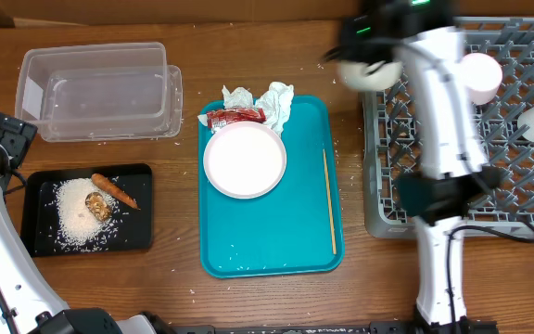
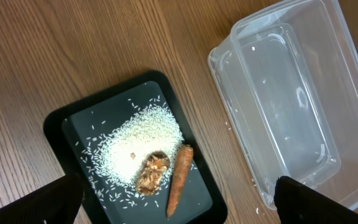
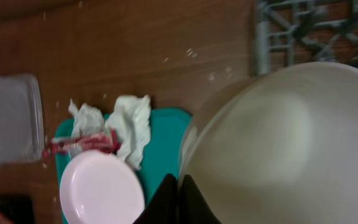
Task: Sort waste into correct bins and load items into the dishwasher
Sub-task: 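Reach the right gripper to the white bowl and grasp it, then carry the white bowl to the dish rack and set it down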
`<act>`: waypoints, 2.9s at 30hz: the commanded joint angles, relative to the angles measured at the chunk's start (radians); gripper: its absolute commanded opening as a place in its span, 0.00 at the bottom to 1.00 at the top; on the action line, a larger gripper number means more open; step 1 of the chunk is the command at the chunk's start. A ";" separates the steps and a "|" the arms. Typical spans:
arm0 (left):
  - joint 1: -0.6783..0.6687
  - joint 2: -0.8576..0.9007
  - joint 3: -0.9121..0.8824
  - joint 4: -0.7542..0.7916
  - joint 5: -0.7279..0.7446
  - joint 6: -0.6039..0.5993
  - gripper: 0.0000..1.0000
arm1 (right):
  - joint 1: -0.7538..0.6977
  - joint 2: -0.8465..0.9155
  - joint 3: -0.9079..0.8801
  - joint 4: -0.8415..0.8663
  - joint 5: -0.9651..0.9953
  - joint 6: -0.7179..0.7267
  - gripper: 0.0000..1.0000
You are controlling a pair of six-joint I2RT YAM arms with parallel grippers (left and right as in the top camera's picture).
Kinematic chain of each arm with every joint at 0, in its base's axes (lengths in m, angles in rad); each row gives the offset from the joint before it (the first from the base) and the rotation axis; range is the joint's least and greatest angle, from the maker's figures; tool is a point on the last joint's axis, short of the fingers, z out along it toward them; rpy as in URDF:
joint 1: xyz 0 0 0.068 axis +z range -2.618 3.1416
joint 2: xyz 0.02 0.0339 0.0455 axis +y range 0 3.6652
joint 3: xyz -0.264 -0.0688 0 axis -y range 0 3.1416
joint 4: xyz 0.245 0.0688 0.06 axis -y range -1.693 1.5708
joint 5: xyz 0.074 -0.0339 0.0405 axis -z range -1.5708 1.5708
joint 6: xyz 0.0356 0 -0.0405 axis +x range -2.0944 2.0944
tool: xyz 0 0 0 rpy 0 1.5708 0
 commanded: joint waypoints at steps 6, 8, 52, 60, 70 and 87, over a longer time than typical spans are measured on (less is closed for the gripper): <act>-0.002 0.006 0.000 0.000 0.002 -0.013 1.00 | -0.418 -0.027 -0.038 -0.005 -0.580 -0.064 0.04; -0.002 0.006 0.000 0.000 0.002 -0.013 1.00 | -0.482 -0.027 -0.069 -0.005 -0.675 -0.105 0.04; -0.002 0.006 0.000 0.000 0.002 -0.013 1.00 | -0.712 -0.027 -0.555 -0.005 -1.140 -0.365 0.04; -0.002 0.006 0.000 0.000 0.002 -0.013 1.00 | -0.651 -0.027 -0.584 -0.005 -0.975 -0.358 0.04; -0.002 0.006 0.000 0.000 0.002 -0.013 1.00 | -0.729 -0.029 -0.724 -0.005 -0.987 -0.366 0.04; -0.002 0.006 0.000 0.000 0.002 -0.013 1.00 | -0.806 -0.064 -0.620 0.121 -0.727 -0.174 0.18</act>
